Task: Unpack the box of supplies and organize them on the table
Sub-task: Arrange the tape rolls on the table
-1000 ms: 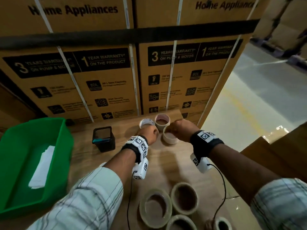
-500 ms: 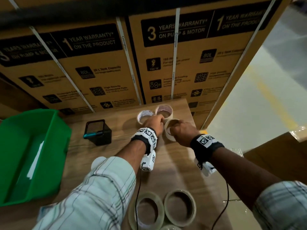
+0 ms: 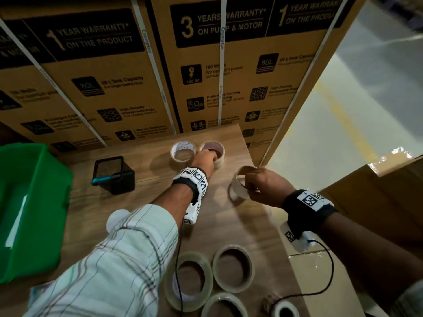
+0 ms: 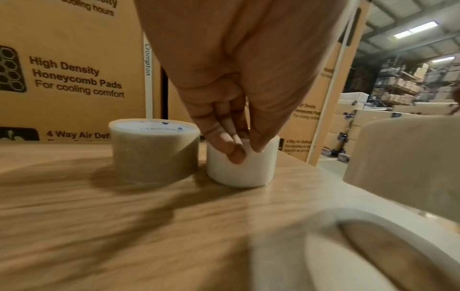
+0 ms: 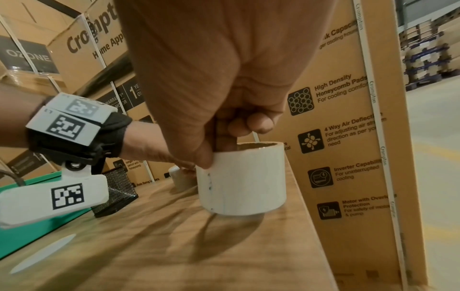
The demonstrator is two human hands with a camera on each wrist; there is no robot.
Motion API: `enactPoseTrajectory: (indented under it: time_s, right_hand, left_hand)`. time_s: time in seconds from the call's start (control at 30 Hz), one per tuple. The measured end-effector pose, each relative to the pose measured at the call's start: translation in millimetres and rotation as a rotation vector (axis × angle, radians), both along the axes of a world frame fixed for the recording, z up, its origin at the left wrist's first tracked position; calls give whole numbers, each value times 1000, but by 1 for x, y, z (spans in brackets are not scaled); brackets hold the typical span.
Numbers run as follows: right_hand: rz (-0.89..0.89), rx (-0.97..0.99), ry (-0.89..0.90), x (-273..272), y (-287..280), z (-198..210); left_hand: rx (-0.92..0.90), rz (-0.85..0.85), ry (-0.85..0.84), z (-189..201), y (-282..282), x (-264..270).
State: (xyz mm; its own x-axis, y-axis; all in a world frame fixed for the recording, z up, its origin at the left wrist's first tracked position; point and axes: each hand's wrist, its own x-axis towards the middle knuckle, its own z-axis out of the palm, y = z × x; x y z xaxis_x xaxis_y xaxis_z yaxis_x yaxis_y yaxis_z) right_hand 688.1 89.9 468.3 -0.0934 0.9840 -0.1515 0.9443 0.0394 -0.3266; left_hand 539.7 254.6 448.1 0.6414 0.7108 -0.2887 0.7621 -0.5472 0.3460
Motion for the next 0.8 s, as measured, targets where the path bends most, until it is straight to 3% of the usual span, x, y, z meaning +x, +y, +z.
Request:
enactPoseTrajectory:
  time_s: [0.37,0.63,0.8]
  right_hand:
    - [-94,-160,-43,-22,-58,3]
    - [-162,-290,-52,-47,-102,-17]
    - [-165,-307,-33,-61,-116,-9]
  left_hand:
    - [-126,-237,-17,16,-74,-19]
    - [-173,-346,-43,2,-112,-27]
    - [-257,-419,-82,-6,-127,-31]
